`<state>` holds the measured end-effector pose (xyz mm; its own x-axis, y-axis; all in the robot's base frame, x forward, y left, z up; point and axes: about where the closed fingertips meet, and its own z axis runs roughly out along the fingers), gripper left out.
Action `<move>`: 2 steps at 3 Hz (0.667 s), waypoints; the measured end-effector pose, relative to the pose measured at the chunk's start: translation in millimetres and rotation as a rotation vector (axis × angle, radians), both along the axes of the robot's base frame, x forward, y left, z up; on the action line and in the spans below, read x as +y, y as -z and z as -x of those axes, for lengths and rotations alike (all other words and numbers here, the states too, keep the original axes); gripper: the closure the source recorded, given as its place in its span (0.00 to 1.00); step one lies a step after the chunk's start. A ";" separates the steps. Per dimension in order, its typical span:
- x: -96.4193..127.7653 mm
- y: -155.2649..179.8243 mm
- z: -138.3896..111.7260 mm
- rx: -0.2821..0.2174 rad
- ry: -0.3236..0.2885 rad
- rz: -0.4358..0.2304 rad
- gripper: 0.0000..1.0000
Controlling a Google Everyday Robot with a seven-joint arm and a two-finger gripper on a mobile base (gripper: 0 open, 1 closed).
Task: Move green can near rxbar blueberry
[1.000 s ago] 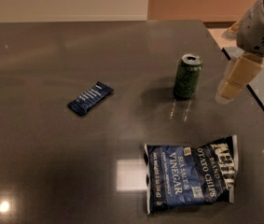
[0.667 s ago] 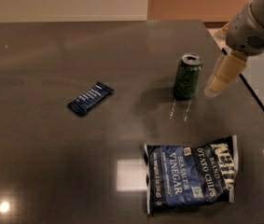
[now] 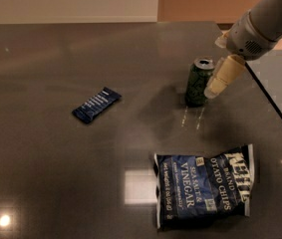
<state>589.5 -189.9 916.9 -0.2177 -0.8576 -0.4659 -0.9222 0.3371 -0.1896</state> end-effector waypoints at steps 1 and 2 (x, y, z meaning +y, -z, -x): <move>3.3 8.8 -10.4 0.015 0.009 -0.034 0.00; 8.9 15.5 -13.1 0.028 0.015 -0.062 0.02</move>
Offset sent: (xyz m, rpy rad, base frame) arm 0.0145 0.0095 -0.0168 0.0835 0.0343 -0.0268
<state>602.6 -180.9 901.4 -0.2444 -0.8238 -0.5115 -0.9215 0.3615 -0.1418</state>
